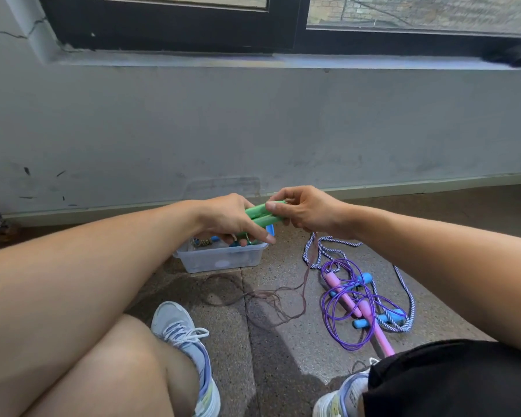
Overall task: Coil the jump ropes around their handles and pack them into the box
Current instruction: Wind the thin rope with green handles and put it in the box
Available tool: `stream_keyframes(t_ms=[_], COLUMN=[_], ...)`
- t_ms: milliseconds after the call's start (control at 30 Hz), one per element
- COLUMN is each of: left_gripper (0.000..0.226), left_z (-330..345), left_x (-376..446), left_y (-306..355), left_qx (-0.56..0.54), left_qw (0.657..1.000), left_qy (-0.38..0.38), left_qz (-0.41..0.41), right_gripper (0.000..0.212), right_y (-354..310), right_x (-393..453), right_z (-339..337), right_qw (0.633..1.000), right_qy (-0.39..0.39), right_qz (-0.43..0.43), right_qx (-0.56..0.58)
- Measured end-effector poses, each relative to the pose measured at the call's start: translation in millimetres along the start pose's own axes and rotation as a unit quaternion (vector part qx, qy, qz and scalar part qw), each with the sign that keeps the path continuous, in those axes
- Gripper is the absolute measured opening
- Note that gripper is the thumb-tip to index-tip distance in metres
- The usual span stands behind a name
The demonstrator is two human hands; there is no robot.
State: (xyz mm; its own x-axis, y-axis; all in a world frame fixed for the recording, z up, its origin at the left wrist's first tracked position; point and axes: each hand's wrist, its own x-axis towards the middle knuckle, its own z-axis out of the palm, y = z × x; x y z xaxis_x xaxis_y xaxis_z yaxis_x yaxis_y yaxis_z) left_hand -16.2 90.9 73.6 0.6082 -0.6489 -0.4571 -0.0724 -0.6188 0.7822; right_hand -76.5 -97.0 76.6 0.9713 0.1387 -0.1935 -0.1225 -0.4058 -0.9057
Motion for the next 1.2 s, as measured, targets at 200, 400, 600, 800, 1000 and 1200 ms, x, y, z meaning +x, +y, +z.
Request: stream_keyframes(t_ms=[200, 400, 600, 800, 1000, 1200], left_gripper=[0.046, 0.043, 0.034, 0.031, 0.059, 0.062], left_z=[1.0, -5.0, -6.5, -22.1, -7.6, -2.4], left_x=[-1.6, 0.0, -1.5, 5.2, 9.7, 20.1], left_y=[4.5, -1.4, -3.1, 5.9, 16.4, 9.1], left_qx=[-0.013, -0.048, -0.057, -0.319, -0.309, 0.085], left_qw=[1.000, 0.997, 0.996, 0.934, 0.928, 0.939], left_qy=[0.016, 0.050, 0.062, 0.152, 0.207, 0.332], left_qz=[0.006, 0.027, 0.020, 0.060, 0.032, 0.008], right_gripper=[0.018, 0.011, 0.018, 0.023, 0.024, 0.029], right_y=[2.9, 4.1, 10.1, 22.2, 20.2, -20.7], right_x=[3.4, 4.9, 8.2, 9.6, 7.9, 2.1], right_z=[4.4, -1.1, -9.0, -37.1, -3.5, 27.6], right_qw=[1.000, 0.999, 0.997, 0.980, 0.968, 0.823], right_qy=[0.008, 0.020, -0.018, 0.083, 0.191, 0.131], right_qz=[-0.010, -0.024, 0.011, 0.041, -0.023, -0.151], right_qx=[0.001, 0.035, 0.073, 0.175, -0.160, -0.532])
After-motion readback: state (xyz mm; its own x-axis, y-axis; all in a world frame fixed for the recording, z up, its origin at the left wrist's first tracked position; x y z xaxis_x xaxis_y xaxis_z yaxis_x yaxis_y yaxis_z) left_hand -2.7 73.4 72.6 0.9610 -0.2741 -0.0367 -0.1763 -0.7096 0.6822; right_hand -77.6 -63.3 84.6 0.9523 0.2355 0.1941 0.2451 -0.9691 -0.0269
